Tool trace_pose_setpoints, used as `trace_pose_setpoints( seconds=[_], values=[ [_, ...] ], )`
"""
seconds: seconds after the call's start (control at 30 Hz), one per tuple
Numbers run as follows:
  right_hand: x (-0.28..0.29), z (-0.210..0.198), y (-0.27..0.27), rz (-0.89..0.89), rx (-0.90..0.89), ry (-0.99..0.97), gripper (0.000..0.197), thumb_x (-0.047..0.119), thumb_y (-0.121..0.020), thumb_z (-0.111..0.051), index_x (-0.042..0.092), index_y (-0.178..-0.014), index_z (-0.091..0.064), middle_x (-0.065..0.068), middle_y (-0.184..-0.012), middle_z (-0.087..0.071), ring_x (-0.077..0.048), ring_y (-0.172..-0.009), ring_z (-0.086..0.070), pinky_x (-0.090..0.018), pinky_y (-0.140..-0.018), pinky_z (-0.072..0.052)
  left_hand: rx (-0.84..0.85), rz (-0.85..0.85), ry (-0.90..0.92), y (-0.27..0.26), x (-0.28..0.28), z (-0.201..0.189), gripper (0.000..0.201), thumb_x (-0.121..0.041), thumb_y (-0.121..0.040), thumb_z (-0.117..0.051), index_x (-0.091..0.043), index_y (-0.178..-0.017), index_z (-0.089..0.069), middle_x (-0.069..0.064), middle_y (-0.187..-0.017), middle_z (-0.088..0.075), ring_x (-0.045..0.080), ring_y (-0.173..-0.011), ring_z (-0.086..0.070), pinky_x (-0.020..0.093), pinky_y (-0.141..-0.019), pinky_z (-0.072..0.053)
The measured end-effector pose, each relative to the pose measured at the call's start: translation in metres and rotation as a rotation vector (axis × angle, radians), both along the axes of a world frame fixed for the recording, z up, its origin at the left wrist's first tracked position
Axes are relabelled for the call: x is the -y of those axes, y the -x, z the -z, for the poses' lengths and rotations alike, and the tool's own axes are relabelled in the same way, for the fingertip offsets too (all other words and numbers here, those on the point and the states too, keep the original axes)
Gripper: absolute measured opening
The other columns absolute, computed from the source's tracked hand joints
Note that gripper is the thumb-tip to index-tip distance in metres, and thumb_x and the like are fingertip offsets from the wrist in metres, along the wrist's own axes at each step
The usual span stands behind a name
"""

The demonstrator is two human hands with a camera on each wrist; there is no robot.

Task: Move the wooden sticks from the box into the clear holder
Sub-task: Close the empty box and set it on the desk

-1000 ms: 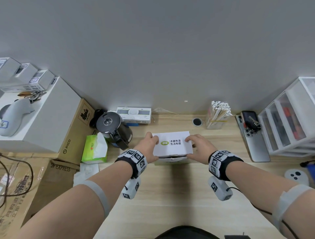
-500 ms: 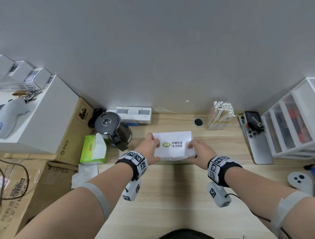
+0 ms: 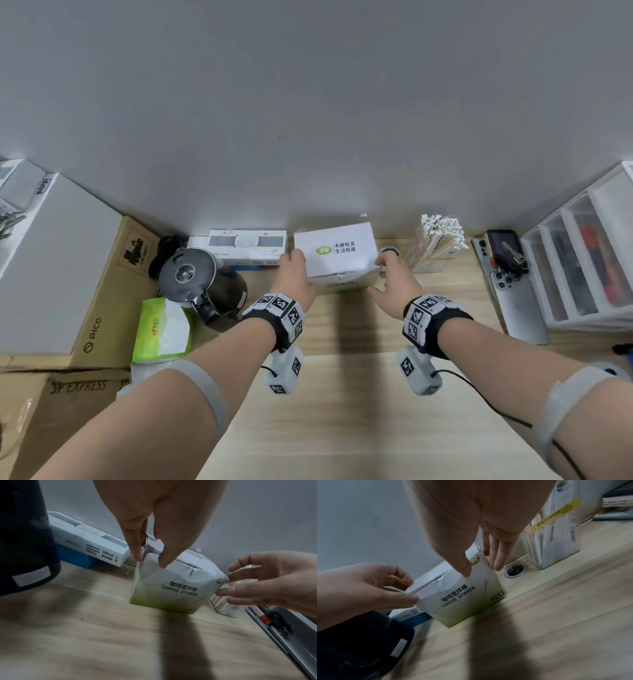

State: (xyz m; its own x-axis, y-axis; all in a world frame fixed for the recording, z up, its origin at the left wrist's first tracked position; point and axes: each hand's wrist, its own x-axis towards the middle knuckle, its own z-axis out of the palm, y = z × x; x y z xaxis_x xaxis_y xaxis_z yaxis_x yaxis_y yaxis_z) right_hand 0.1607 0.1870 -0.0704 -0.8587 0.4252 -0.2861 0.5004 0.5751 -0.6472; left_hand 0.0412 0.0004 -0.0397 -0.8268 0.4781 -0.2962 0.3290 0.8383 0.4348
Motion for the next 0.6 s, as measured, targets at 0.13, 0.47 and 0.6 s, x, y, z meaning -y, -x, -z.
trace_pose_setpoints(
  seconds=[0.13,0.47,0.6],
  values=[
    [-0.013,0.002,0.012,0.005,0.009,0.0,0.051,0.015,-0.08,-0.069,0.012,-0.124,-0.043,-0.008,-0.127,-0.044,-0.023,-0.104,-0.057,-0.035,-0.09,-0.048,0.016,0.019,-0.041,0.012,-0.01,0.006,0.039,-0.004,-0.09,-0.064,-0.006,-0.124,-0.045,0.011,-0.129,-0.042,0.029,-0.096,-0.058,0.034,-0.089,-0.049],
    [-0.012,-0.003,-0.005,0.0,0.036,0.005,0.06,0.017,-0.081,-0.069,0.011,-0.133,-0.039,-0.008,-0.135,-0.044,-0.024,-0.118,-0.053,-0.03,-0.098,-0.042,0.045,0.035,-0.052,0.003,-0.003,-0.002,0.06,-0.017,-0.083,-0.07,-0.009,-0.137,-0.045,0.007,-0.139,-0.034,0.025,-0.106,-0.056,0.03,-0.098,-0.046],
    [-0.012,-0.013,-0.014,0.045,0.037,0.004,0.057,0.02,-0.082,-0.068,0.011,-0.131,-0.041,-0.008,-0.133,-0.049,-0.023,-0.119,-0.054,-0.031,-0.098,-0.044,-0.022,0.02,-0.077,0.0,0.008,-0.018,0.056,-0.022,-0.084,-0.069,-0.008,-0.133,-0.048,0.009,-0.134,-0.037,0.026,-0.113,-0.052,0.033,-0.104,-0.044]
  ],
)
